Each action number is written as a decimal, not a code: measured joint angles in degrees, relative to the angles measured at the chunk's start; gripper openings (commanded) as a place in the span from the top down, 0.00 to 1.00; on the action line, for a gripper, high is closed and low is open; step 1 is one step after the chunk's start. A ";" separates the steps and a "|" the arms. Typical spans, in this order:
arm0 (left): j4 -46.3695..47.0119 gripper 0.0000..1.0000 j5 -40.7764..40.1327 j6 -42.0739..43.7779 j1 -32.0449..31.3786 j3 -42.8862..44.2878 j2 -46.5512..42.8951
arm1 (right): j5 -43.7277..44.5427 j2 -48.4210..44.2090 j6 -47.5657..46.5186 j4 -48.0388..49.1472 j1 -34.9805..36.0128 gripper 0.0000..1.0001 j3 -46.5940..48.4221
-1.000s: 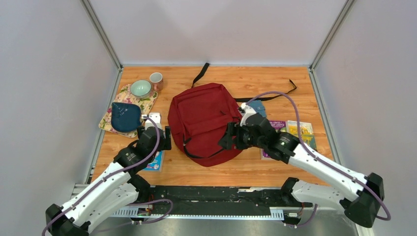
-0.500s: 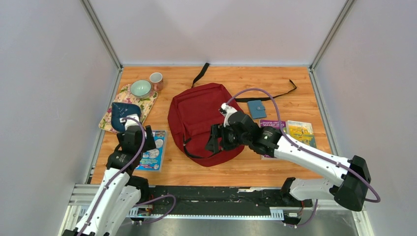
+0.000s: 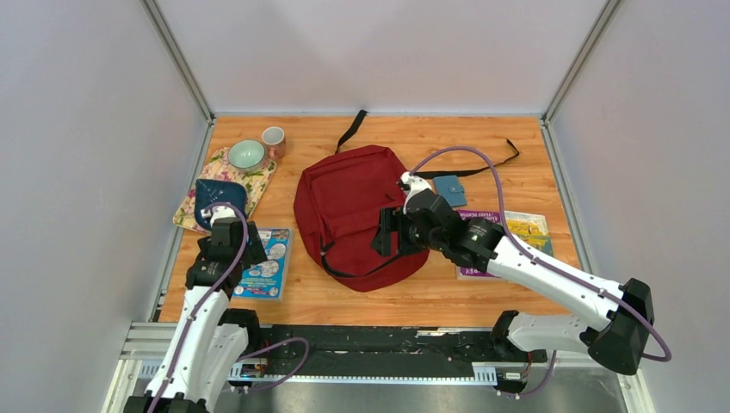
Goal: Pack the student bag
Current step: Pick up the book from the center of the board.
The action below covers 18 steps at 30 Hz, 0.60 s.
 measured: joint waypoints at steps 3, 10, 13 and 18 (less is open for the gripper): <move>0.74 0.08 1.90 0.20 3.39 -0.04 1.70 | -1.16 0.17 0.02 0.22 0.02 0.20 -0.04; 5.51 0.09 8.31 0.87 8.52 -2.89 5.20 | -8.26 3.28 0.74 2.93 0.02 0.21 -1.81; 7.52 0.09 12.11 1.07 9.75 -4.87 5.68 | -12.00 5.70 1.11 4.85 0.02 0.21 -2.34; 9.33 0.10 16.48 1.03 11.26 -5.31 7.63 | -17.49 11.06 1.99 8.48 0.02 0.22 -1.97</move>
